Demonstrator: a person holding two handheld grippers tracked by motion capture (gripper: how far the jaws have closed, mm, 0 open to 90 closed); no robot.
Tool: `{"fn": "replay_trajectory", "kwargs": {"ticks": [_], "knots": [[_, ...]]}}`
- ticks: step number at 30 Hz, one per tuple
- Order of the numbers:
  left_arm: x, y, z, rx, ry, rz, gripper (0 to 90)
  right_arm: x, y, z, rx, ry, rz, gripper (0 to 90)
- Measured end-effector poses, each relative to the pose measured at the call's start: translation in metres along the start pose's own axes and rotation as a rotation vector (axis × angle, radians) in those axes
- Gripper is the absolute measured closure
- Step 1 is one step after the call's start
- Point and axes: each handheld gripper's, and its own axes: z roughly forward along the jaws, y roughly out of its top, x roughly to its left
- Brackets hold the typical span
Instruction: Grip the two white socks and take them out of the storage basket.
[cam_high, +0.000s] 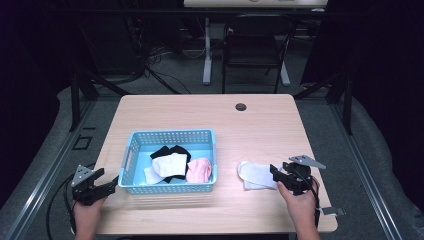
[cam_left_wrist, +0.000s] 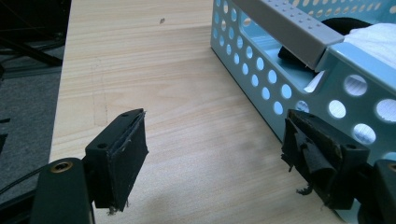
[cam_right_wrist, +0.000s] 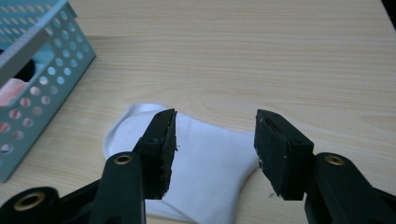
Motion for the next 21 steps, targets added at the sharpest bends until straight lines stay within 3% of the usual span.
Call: {"fn": "replay_trajectory", "kwargs": {"ticks": [7, 11, 12, 16, 21], "knots": [[0.0, 0.0, 0.0, -0.002, 0.0, 0.0, 22.0, 0.021, 0.035, -0.009, 0.012, 0.08, -0.037, 53.2], [0.0, 0.0, 0.0, -0.002, -0.001, 0.0, 22.0, 0.049, 0.063, -0.015, 0.007, 0.122, -0.111, 53.2], [0.0, 0.0, 0.0, -0.002, -0.002, 0.0, 22.0, 0.049, 0.063, -0.015, 0.007, 0.122, -0.111, 53.2], [0.0, 0.0, 0.0, -0.003, -0.003, 0.0, 22.0, 0.074, 0.08, -0.012, 0.038, 0.173, -0.158, 55.9], [0.001, 0.0, -0.001, 0.005, -0.002, -0.001, 21.9, 0.088, 0.086, -0.006, 0.071, 0.213, -0.181, 57.2]]}}
